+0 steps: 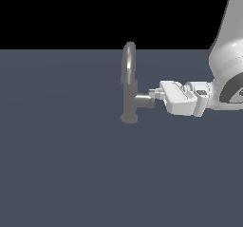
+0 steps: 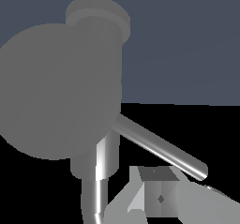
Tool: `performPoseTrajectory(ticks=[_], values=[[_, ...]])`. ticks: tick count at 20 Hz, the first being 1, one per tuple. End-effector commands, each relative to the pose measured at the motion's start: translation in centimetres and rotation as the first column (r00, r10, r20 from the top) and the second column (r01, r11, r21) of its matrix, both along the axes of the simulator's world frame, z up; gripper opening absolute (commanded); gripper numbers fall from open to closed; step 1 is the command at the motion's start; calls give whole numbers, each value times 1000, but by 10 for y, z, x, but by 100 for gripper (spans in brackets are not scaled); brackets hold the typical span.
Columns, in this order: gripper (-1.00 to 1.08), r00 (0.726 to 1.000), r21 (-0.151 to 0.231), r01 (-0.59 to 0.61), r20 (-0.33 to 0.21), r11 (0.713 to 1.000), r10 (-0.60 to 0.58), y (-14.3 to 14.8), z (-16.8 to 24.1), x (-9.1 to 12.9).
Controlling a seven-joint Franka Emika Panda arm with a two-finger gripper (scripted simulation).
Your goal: Turn on the faucet by rotating a designated handle.
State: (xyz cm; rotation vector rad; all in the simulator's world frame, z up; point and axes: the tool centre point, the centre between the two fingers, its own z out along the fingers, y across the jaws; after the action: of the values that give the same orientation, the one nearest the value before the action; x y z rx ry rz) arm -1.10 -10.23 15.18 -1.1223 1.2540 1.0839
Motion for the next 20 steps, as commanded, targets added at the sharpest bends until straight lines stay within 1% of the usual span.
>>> performPoseTrajectory(ticks=[1, 10, 11, 12, 20], values=[[-100, 1000, 0, 0, -2, 1000, 0, 0, -7, -2], [-100, 1000, 5, 0, -22, 1000, 0, 1, -65, -21], [-100, 1000, 5, 0, -22, 1000, 0, 1, -65, -21], [-100, 1000, 5, -7, 15, 1000, 7, 2, -41, -10], [-100, 1000, 5, -4, -1, 1000, 4, -1, -71, -1]])
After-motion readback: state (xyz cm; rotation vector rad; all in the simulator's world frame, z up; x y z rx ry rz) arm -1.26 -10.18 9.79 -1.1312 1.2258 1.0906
